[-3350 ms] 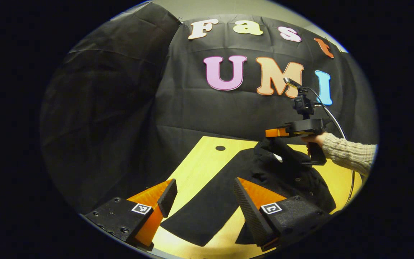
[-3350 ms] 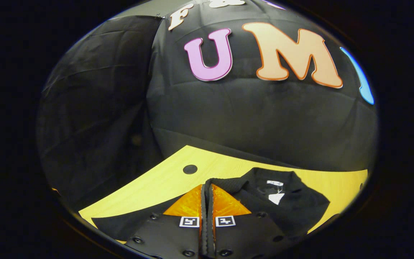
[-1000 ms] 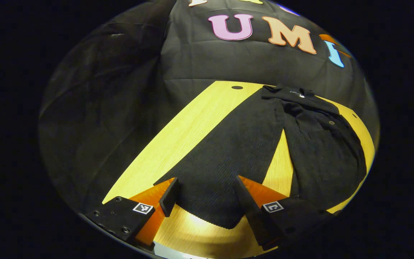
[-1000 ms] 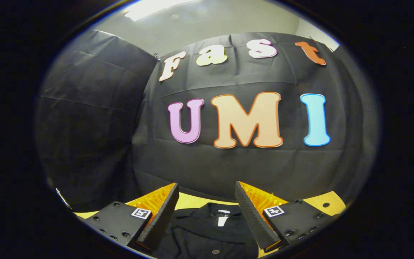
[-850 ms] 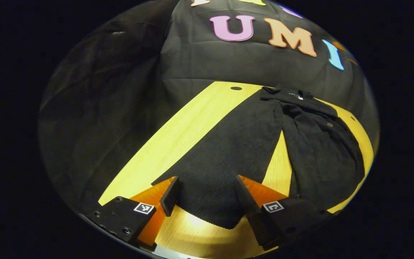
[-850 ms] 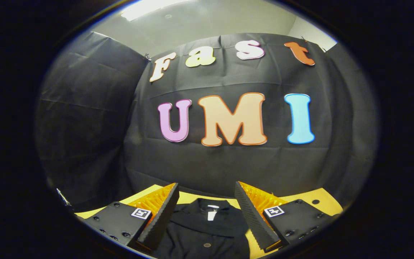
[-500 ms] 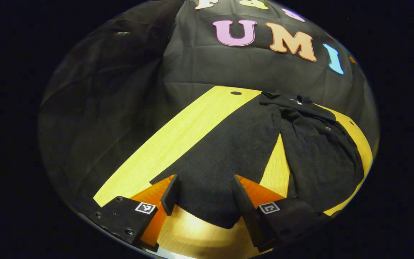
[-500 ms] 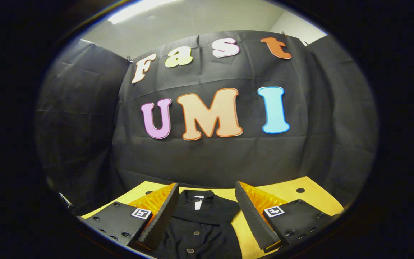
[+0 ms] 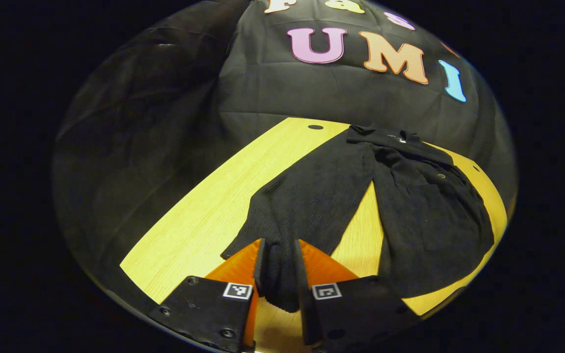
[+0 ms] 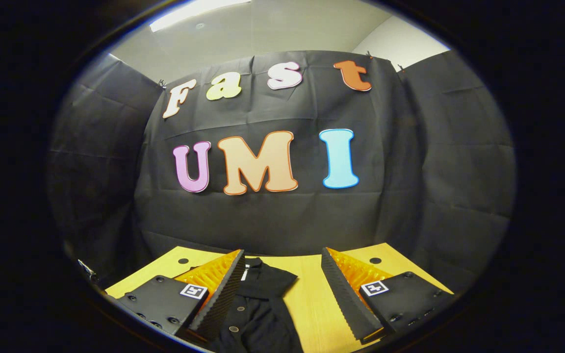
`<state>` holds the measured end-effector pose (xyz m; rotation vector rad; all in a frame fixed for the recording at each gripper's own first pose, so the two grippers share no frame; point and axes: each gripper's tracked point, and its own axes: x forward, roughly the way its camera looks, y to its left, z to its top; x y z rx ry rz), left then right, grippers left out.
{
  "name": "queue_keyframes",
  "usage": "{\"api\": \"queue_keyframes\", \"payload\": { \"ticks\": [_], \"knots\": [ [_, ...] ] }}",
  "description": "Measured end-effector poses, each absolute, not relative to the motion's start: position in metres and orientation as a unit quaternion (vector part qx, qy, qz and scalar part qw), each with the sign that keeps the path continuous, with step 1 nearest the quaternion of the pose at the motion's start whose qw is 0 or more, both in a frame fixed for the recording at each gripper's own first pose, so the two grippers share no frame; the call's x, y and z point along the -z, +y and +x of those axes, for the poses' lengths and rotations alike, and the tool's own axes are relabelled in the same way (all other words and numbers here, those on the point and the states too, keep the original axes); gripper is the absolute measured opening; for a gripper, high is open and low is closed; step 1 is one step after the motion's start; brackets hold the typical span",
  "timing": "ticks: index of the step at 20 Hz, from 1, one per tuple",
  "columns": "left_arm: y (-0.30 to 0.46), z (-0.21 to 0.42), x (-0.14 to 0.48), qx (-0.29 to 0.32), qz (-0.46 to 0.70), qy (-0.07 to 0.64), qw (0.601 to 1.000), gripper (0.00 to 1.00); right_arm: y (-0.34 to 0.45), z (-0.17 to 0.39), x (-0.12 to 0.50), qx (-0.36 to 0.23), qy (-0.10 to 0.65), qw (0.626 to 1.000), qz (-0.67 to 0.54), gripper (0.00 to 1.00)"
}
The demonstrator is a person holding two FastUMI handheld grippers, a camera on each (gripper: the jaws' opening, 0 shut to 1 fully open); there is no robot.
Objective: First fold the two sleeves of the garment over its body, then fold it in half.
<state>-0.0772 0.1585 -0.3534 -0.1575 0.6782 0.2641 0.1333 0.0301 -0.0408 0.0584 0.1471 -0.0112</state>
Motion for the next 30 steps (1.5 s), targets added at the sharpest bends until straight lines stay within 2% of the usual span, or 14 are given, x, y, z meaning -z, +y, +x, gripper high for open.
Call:
{"api": "queue_keyframes", "payload": {
  "ticks": [1, 3, 4, 5, 9, 15, 19, 23, 27, 30],
  "knots": [
    [0.157, -0.076, 0.353, -0.129, -0.075, 0.33, 0.932, 0.21, 0.024, 0.128, 0.04, 0.012, 0.072, 0.997, 0.03, 0.95],
    [0.157, -0.075, 0.353, -0.132, -0.071, 0.332, 0.931, 0.11, 0.014, 0.119, 0.039, 0.022, 0.072, 0.997, 0.035, 0.98],
    [0.155, -0.075, 0.355, -0.129, -0.066, 0.333, 0.932, 0.08, 0.011, 0.116, 0.04, 0.025, 0.073, 0.996, 0.037, 1.0],
    [0.154, -0.075, 0.354, -0.125, -0.059, 0.331, 0.933, 0.08, 0.006, 0.113, 0.042, 0.029, 0.075, 0.996, 0.037, 0.97],
    [0.155, -0.074, 0.354, -0.107, -0.054, 0.345, 0.931, 0.0, -0.002, 0.102, 0.05, 0.039, 0.085, 0.995, 0.033, 0.97],
    [0.156, -0.072, 0.354, -0.107, -0.077, 0.369, 0.92, 0.0, -0.01, 0.091, 0.055, 0.042, 0.097, 0.994, 0.029, 0.95],
    [0.157, -0.069, 0.344, -0.114, -0.132, 0.378, 0.909, 0.0, -0.011, 0.088, 0.064, 0.046, 0.107, 0.993, 0.023, 0.95],
    [0.17, -0.054, 0.316, -0.13, -0.151, 0.35, 0.915, 0.0, -0.01, 0.085, 0.074, 0.046, 0.118, 0.992, 0.019, 0.98],
    [0.163, -0.025, 0.277, -0.106, -0.14, 0.318, 0.931, 0.0, -0.009, 0.084, 0.083, 0.047, 0.129, 0.99, 0.01, 0.95],
    [0.15, -0.002, 0.248, -0.08, -0.143, 0.299, 0.94, 0.0, -0.004, 0.079, 0.087, 0.045, 0.134, 0.99, 0.018, 0.98]
  ]
}}
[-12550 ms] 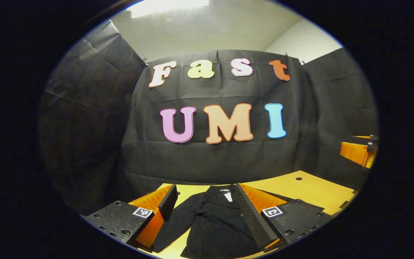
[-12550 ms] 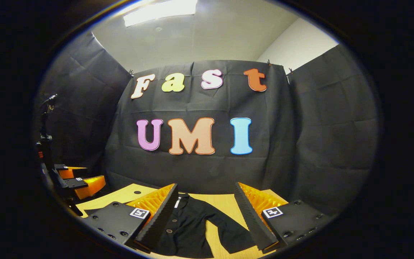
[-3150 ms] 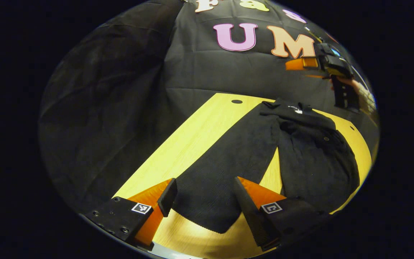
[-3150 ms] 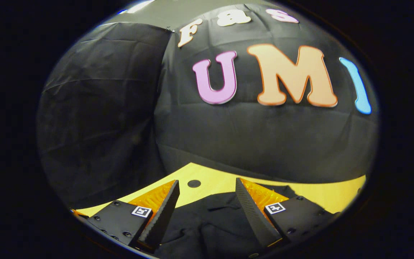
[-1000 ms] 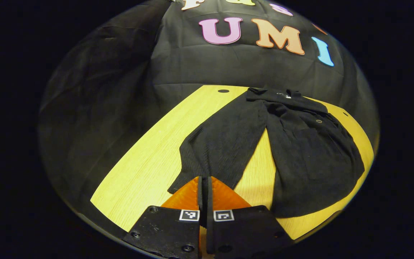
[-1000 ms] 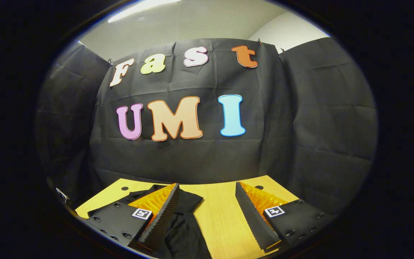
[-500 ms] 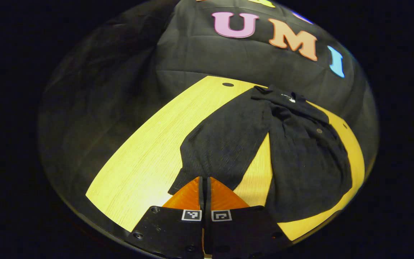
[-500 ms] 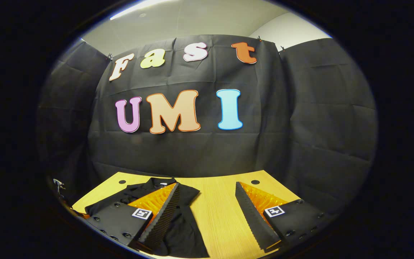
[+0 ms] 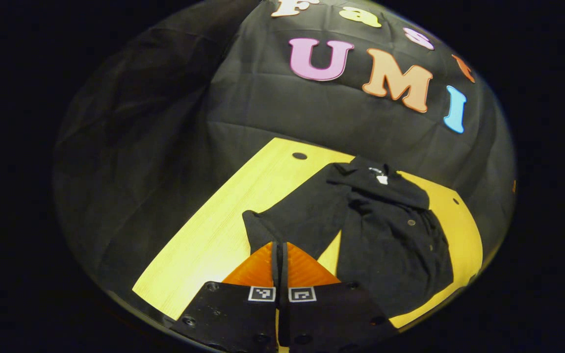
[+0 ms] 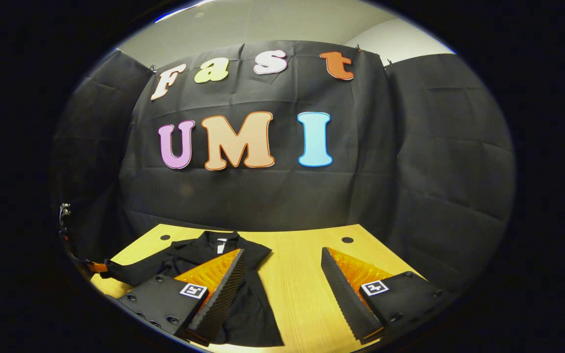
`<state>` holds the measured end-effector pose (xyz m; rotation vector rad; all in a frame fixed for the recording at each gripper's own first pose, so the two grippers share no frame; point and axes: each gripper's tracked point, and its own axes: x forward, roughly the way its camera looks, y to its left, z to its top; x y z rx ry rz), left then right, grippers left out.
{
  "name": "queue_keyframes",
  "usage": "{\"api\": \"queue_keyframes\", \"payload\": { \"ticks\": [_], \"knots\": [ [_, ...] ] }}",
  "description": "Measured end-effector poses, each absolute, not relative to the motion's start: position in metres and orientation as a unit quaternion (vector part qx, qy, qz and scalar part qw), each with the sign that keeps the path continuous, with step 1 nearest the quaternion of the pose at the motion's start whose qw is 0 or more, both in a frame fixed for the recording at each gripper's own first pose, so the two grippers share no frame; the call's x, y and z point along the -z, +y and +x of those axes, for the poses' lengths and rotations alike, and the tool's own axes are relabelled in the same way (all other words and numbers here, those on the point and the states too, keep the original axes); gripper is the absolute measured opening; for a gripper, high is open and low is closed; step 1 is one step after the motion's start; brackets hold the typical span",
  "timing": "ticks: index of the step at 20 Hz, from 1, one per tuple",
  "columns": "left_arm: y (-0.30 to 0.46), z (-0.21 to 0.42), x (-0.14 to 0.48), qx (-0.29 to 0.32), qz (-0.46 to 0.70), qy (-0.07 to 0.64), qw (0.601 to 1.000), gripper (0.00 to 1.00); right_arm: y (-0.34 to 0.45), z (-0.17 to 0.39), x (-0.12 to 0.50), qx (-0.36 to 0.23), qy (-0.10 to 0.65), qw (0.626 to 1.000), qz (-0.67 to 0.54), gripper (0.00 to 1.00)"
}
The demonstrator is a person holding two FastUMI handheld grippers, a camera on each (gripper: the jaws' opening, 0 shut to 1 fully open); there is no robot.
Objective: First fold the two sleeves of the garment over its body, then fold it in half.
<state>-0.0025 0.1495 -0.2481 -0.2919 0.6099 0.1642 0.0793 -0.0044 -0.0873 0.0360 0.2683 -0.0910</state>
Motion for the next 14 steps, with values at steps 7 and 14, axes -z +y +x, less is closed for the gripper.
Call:
{"api": "queue_keyframes", "payload": {
  "ticks": [7, 14],
  "knots": [
    [0.091, 0.085, 0.182, -0.001, -0.131, 0.23, 0.964, 0.0, -0.006, 0.064, 0.122, 0.057, 0.17, 0.984, 0.012, 0.98],
    [-0.004, 0.165, 0.132, 0.103, -0.108, 0.164, 0.975, 0.0, -0.006, 0.057, 0.139, 0.079, 0.181, 0.98, 0.012, 0.98]
  ]
}}
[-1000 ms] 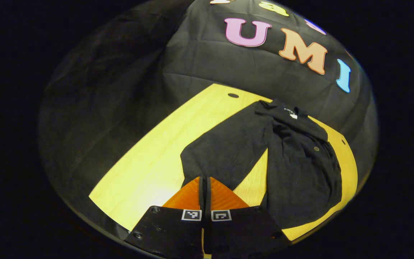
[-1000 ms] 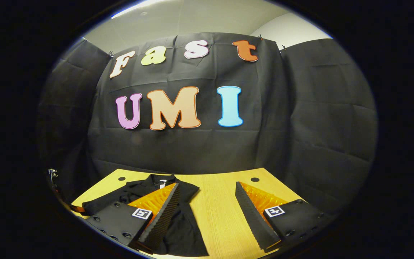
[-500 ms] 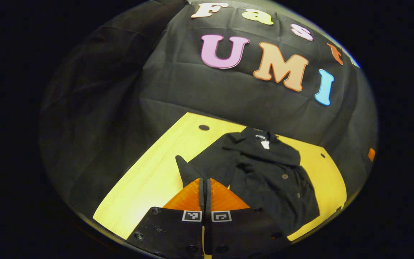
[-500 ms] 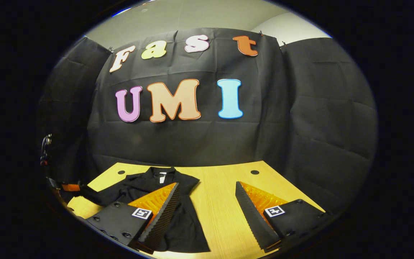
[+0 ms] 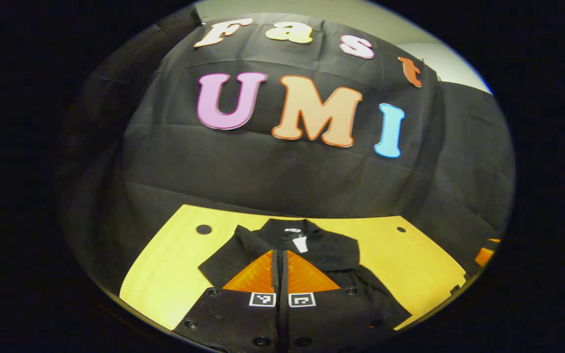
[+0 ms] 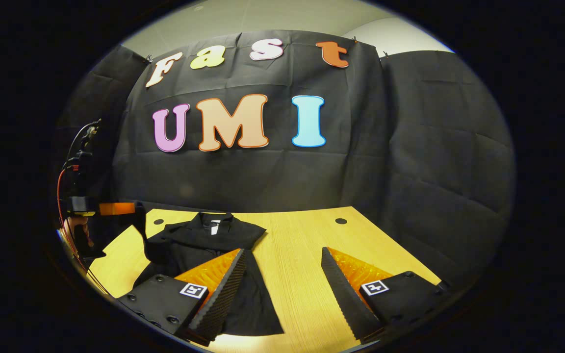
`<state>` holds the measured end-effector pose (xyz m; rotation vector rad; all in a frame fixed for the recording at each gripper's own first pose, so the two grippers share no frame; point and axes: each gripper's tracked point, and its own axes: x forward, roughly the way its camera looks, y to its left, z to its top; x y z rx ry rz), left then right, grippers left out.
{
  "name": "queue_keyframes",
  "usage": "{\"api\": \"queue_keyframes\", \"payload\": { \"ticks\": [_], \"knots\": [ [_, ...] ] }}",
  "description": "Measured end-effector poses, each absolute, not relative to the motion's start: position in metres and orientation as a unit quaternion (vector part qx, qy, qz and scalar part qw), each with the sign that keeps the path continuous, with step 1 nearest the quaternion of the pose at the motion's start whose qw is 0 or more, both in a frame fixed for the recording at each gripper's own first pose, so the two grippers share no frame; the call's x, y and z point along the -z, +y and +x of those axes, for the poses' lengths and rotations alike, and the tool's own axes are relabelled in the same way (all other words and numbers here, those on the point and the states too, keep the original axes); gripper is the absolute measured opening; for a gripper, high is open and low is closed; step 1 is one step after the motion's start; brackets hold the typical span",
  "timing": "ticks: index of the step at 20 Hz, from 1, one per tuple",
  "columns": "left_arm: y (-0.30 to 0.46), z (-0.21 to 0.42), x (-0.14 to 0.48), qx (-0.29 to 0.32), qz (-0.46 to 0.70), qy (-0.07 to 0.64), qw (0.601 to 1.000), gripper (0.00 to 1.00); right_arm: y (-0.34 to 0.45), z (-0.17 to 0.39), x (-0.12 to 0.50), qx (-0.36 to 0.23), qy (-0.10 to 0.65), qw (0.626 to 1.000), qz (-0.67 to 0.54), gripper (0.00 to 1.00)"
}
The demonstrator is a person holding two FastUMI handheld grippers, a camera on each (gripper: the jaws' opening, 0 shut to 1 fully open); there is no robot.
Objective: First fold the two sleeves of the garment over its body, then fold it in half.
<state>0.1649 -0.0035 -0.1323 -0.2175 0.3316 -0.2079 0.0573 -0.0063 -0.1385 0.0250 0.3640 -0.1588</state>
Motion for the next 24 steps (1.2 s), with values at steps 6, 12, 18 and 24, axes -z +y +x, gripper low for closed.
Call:
{"api": "queue_keyframes", "payload": {
  "ticks": [6, 12, 18, 24],
  "knots": [
    [-0.089, 0.22, 0.132, 0.167, -0.074, 0.145, 0.972, 0.0, 0.009, 0.055, 0.166, 0.084, 0.2, 0.976, 0.022, 0.98],
    [-0.171, 0.26, 0.153, 0.221, -0.056, 0.143, 0.963, 0.0, 0.013, 0.04, 0.18, 0.097, 0.212, 0.972, 0.032, 0.98],
    [-0.216, 0.284, 0.195, 0.236, -0.05, 0.178, 0.954, 0.0, 0.011, 0.029, 0.197, 0.118, 0.235, 0.963, 0.052, 0.98],
    [-0.231, 0.292, 0.231, 0.233, -0.043, 0.212, 0.948, 0.0, 0.009, 0.025, 0.2, 0.126, 0.231, 0.963, 0.063, 0.98]
  ]
}}
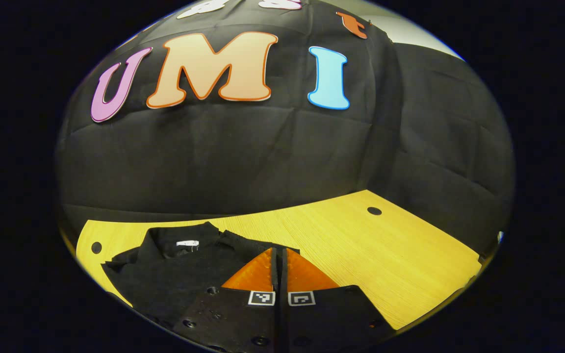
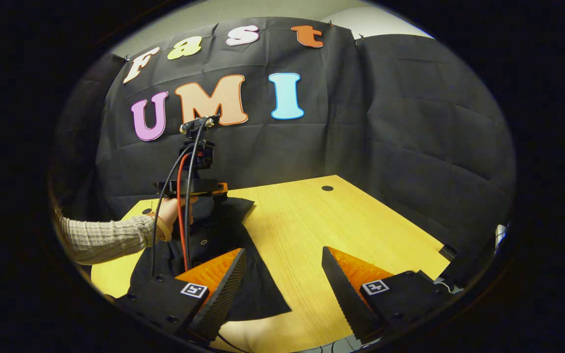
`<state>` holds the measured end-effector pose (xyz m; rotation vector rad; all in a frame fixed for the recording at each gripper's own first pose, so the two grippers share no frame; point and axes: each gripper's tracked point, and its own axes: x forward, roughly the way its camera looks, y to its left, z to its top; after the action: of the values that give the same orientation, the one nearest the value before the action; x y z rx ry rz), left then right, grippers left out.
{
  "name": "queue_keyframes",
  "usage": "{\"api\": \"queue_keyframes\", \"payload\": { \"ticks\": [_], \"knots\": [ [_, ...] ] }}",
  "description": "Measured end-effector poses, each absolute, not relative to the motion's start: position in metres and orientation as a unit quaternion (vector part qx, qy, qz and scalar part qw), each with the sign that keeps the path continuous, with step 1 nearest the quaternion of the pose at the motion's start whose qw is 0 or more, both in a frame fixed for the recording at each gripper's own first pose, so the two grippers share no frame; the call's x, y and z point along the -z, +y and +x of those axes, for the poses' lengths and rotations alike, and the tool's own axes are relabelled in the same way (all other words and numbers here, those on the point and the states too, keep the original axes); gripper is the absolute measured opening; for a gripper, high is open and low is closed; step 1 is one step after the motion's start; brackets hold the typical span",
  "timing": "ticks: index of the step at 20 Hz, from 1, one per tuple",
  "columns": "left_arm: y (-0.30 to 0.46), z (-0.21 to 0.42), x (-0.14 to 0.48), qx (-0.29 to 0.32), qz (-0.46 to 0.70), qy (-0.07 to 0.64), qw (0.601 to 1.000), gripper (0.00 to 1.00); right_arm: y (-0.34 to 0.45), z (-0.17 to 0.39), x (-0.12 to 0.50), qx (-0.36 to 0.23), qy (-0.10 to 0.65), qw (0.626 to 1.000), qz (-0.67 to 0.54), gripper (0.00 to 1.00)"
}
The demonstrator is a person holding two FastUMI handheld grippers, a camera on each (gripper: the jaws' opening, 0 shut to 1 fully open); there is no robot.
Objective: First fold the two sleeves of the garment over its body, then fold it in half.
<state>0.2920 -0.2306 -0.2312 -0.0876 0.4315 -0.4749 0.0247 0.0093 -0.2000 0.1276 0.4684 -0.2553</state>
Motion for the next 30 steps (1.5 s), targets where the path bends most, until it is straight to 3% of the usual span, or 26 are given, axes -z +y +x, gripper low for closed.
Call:
{"api": "queue_keyframes", "payload": {
  "ticks": [2, 8, 9, 11, 13, 14, 15, 18, 19, 25, 30],
  "knots": [
    [-0.234, 0.29, 0.231, 0.233, -0.046, 0.216, 0.947, 0.0, 0.013, 0.022, 0.2, 0.119, 0.232, 0.964, 0.058, 0.94],
    [-0.233, 0.284, 0.214, 0.236, -0.071, 0.201, 0.948, 0.01, 0.028, 0.02, 0.201, 0.083, 0.241, 0.966, 0.044, 0.98],
    [-0.228, 0.279, 0.21, 0.237, -0.079, 0.199, 0.948, 0.08, 0.03, 0.02, 0.198, 0.077, 0.238, 0.967, 0.044, 0.94],
    [-0.218, 0.272, 0.201, 0.233, -0.086, 0.196, 0.949, 0.32, 0.033, 0.022, 0.193, 0.062, 0.234, 0.969, 0.041, 0.98],
    [-0.207, 0.266, 0.192, 0.229, -0.088, 0.189, 0.951, 0.67, 0.036, 0.023, 0.189, 0.046, 0.23, 0.971, 0.037, 0.98],
    [-0.201, 0.263, 0.185, 0.226, -0.088, 0.184, 0.953, 0.67, 0.036, 0.023, 0.189, 0.037, 0.23, 0.972, 0.036, 0.98],
    [-0.191, 0.259, 0.179, 0.219, -0.085, 0.179, 0.955, 0.76, 0.038, 0.023, 0.189, 0.026, 0.23, 0.972, 0.036, 0.98],
    [-0.157, 0.246, 0.154, 0.186, -0.077, 0.154, 0.967, 0.84, 0.043, 0.021, 0.191, -0.004, 0.233, 0.972, 0.036, 0.94],
    [-0.143, 0.24, 0.146, 0.173, -0.077, 0.144, 0.971, 0.88, 0.045, 0.021, 0.193, -0.015, 0.234, 0.971, 0.034, 0.98],
    [-0.058, 0.179, 0.13, 0.091, -0.062, 0.115, 0.987, 0.87, 0.051, 0.016, 0.211, -0.085, 0.25, 0.964, 0.022, 0.98],
    [-0.003, 0.113, 0.154, 0.024, -0.044, 0.127, 0.991, 0.93, 0.05, 0.018, 0.228, -0.122, 0.252, 0.96, 0.009, 0.98]
  ]
}}
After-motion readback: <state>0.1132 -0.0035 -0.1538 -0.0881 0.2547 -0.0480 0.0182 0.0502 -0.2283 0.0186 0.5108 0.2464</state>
